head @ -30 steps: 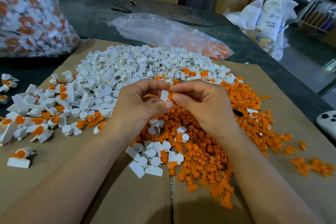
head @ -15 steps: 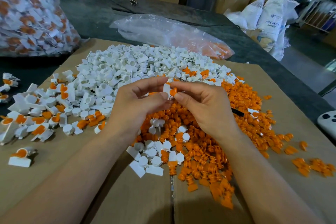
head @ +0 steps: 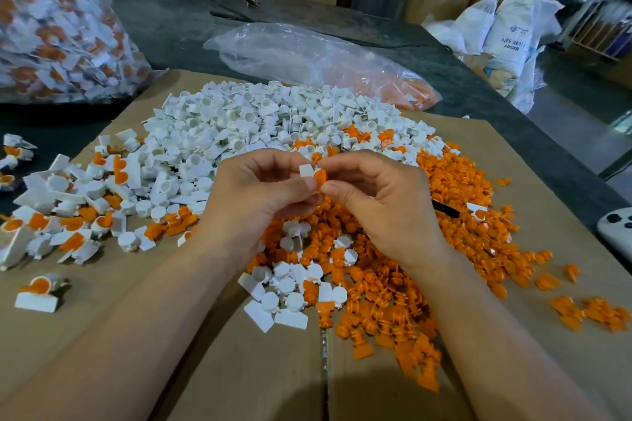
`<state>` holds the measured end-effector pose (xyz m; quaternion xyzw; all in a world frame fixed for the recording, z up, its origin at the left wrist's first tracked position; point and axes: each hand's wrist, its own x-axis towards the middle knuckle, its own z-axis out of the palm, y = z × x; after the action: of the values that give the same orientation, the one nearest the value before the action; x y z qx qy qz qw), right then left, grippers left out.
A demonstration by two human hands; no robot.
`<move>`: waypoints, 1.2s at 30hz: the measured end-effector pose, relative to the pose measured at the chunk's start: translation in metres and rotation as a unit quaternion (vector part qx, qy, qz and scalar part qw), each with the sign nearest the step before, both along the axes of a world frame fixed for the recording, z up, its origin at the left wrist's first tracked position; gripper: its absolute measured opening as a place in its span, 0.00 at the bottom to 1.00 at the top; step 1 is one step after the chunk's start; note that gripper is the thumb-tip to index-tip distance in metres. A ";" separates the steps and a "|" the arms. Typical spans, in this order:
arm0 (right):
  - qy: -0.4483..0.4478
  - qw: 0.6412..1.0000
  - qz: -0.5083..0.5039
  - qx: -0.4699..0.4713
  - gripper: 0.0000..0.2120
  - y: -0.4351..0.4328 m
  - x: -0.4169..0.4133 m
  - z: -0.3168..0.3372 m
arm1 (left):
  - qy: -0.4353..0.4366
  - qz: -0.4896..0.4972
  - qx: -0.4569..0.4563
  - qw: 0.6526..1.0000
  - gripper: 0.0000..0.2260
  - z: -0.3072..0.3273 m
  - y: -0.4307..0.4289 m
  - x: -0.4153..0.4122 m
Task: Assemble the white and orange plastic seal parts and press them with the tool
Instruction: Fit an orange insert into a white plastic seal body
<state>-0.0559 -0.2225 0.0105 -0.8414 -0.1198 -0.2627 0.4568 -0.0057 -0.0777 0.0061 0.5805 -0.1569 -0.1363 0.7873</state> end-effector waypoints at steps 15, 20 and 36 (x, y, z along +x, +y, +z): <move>-0.029 1.000 0.007 -0.006 0.15 0.001 0.001 -0.002 | 0.023 0.002 0.001 1.000 0.09 0.003 0.000 0.002; -0.043 0.999 0.007 -0.017 0.17 -0.001 0.002 -0.002 | 0.016 0.004 0.011 1.000 0.07 0.002 0.001 0.002; -0.019 1.000 0.013 0.019 0.18 0.000 -0.002 0.004 | 0.016 -0.010 -0.012 1.000 0.04 0.002 0.001 0.001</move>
<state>-0.0575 -0.2221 0.0141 -0.8258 -0.1344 -0.2745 0.4740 -0.0051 -0.0767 0.0081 0.5672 -0.1518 -0.1515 0.7951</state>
